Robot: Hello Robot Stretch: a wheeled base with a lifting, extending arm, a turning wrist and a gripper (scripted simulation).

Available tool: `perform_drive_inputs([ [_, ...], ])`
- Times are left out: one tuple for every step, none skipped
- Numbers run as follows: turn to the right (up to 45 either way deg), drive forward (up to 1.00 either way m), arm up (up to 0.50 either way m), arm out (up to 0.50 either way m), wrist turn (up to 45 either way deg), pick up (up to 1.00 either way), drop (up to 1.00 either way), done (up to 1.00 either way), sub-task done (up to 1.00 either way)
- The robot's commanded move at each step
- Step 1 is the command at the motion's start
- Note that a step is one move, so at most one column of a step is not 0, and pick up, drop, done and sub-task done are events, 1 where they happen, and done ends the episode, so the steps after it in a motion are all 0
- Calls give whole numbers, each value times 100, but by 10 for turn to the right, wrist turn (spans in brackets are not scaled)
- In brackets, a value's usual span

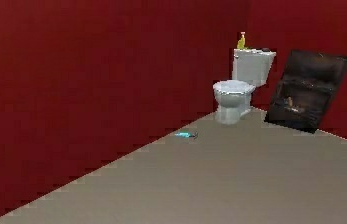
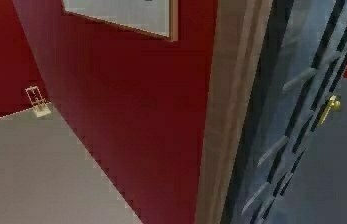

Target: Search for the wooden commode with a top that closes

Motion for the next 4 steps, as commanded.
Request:
perform_drive_inputs([
  [-450,0,0,0,0,0,0,0,0],
  [-390,0,0,0,0,0,0,0,0],
  [0,15,0,0,0,0,0,0,0],
  [450,0,0,0,0,0,0,0,0],
])
